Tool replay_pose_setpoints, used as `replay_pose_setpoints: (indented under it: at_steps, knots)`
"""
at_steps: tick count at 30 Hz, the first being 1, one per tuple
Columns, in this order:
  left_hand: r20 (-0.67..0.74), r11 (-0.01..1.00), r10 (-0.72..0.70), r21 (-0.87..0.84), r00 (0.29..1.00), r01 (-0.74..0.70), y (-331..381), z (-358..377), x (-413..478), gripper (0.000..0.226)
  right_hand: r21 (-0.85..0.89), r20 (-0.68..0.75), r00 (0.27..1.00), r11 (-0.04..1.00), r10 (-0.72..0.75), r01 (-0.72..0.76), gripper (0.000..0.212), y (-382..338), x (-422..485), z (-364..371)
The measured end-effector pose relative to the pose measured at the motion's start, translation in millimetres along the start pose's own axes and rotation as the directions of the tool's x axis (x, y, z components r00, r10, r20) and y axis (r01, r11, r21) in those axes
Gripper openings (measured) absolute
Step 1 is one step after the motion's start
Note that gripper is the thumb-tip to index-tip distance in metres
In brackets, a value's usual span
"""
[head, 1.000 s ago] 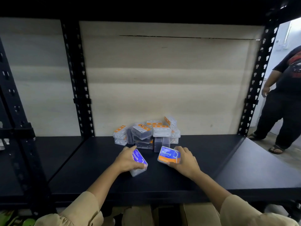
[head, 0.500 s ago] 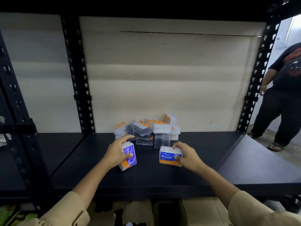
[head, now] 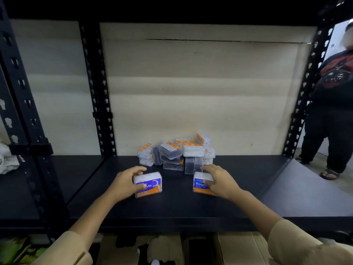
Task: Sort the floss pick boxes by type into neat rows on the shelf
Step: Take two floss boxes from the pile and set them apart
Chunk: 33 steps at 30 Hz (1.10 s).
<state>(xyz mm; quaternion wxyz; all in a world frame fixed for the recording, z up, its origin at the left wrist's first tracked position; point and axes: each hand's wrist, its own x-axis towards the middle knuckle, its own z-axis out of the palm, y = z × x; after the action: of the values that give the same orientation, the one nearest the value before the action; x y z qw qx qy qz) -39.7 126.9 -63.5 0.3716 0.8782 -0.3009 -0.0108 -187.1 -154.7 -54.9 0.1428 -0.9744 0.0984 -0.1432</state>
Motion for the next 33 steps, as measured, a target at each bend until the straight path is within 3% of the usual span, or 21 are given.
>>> replay_pose_setpoints:
  at_steps: [4,8,13,26,33]
  knots:
    - [0.140,0.926,0.096,0.351,0.986,-0.140,23,3,9,0.065,-0.152,0.084,0.996,0.988,-0.010,0.023,0.051,-12,6,0]
    - [0.232,0.873,0.031,0.468,0.972,-0.140,32,12,18,0.054,-0.195,0.152,0.988,0.981,0.026,0.004,0.053,-13,8,2]
    - [0.240,0.892,-0.001,0.439,0.971,-0.108,25,4,20,0.051,-0.144,0.167,0.985,0.990,0.035,-0.011,0.053,-21,10,1]
    - [0.221,0.907,-0.061,0.420,0.973,-0.039,-12,-46,3,0.049,-0.039,0.230,0.951,0.975,-0.206,0.221,0.050,-121,32,37]
    - [0.209,0.897,-0.090,0.441,0.974,-0.012,-25,-71,-10,0.047,-0.030,0.216,0.944,0.965,-0.250,0.262,0.050,-149,42,53]
